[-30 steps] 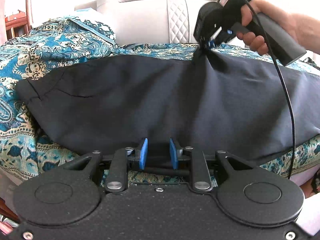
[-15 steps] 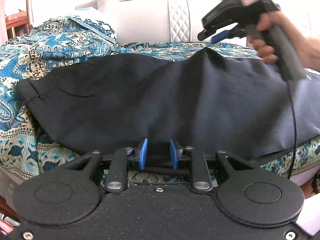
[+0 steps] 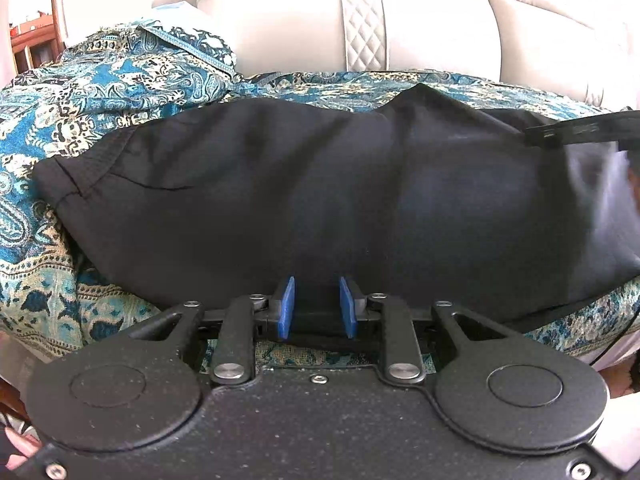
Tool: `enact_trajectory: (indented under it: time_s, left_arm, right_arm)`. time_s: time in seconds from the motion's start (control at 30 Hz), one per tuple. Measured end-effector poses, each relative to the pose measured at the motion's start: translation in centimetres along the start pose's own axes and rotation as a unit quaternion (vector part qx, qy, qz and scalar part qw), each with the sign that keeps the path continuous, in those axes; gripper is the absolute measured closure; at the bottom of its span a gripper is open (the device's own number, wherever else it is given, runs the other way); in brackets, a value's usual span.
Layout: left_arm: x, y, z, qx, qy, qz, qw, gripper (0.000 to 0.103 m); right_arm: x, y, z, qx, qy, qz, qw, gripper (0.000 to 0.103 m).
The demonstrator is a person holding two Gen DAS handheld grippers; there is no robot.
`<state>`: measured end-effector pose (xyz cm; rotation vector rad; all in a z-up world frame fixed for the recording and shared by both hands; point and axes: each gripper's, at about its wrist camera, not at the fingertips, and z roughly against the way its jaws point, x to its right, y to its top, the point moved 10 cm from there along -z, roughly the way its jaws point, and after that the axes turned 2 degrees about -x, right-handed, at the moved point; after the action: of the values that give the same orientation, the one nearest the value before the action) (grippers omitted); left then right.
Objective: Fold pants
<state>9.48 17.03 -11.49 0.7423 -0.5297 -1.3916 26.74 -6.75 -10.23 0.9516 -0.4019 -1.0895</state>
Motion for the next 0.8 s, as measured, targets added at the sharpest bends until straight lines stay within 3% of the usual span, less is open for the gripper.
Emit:
enact_trajectory:
  time_s: [0.13,0.23,0.33,0.47,0.53,0.63,0.8]
  left_arm:
    - [0.3,0.9,0.1,-0.014,0.024,-0.021,0.9994,0.074]
    - [1.6,4.0,1.2,0.027,0.026,-0.049,0.9981,0.075]
    - [4.8,7.6,1.7,0.064,-0.013,-0.067,0.9956,0.075]
    - [11.8,12.1,-0.1,0.11,-0.07,-0.104,0.9859,0.073]
    - [14.3,13.6,-2.4,0.107,-0.071,-0.111,0.9854,0.074]
    - [16.2,14.7,-5.7,0.089,-0.065,-0.102,0.9886,0.08]
    - [14.5,15.6,-10.8,0.067,-0.002,-0.091,0.9936,0.08]
  right_arm:
    - [7.9,0.3,2.2,0.006,-0.09,-0.056,0.994,0.045]
    - [12.5,0.5,6.5,0.055,-0.122,-0.105,0.985,0.032]
    - [16.4,-0.1,9.9,0.085,-0.168,-0.148,0.971,0.031]
    - [21.0,-2.0,12.8,0.088,-0.228,-0.182,0.952,0.031]
    - [23.5,-3.3,14.1,0.082,-0.273,-0.196,0.938,0.031]
    - [27.5,-5.0,16.0,0.073,-0.307,-0.235,0.919,0.031]
    - [34.8,-6.1,17.1,0.065,-0.342,-0.328,0.878,0.031]
